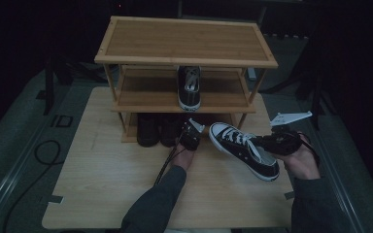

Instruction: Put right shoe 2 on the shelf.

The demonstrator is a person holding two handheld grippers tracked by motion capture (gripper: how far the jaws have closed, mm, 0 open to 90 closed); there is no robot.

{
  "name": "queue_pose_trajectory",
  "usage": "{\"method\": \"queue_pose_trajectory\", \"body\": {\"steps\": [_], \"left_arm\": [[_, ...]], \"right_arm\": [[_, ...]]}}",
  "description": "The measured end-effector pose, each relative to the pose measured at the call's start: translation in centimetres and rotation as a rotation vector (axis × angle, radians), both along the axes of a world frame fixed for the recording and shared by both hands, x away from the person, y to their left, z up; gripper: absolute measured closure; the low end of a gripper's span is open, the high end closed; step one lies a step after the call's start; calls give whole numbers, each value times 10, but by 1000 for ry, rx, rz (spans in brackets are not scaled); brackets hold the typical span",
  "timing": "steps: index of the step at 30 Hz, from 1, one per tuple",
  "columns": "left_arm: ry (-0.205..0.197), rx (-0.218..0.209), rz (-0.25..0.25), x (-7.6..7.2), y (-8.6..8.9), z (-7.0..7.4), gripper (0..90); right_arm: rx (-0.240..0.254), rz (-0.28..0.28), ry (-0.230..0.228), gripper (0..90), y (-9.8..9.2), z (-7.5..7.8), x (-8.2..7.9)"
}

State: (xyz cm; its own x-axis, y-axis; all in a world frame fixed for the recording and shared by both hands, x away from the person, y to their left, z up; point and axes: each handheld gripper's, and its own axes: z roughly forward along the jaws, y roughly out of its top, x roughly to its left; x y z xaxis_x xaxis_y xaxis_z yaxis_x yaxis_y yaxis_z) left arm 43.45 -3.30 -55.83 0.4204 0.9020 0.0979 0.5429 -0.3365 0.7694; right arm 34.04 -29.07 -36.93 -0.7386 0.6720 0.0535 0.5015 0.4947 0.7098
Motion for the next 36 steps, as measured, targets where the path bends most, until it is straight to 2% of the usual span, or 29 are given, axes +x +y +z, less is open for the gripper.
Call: {"method": "queue_pose_trajectory", "body": {"steps": [10,12,13,19,20,21,28,36], "left_arm": [[1,-1,-1,0,0,0,900],[-4,-7,6,0,0,0,900],[-13,-23,17,0,-2,-1,900],[-12,-20,17,0,-1,-1,900],[4,5,-4,0,0,0,900],[5,9,-5,0,1,0,900],[2,13,1,0,1,1,900],[3,13,0,0,1,1,900]], "right_arm": [[2,11,-17,886,-2,15,0],[8,16,-21,887,-4,17,1],[14,18,-21,887,-4,19,1],[44,42,-29,887,-5,29,1],[49,48,-31,887,-4,31,1],[52,49,-34,887,-3,33,0],[87,72,-48,887,0,46,2],[115,53,-80,887,5,61,13]]}}
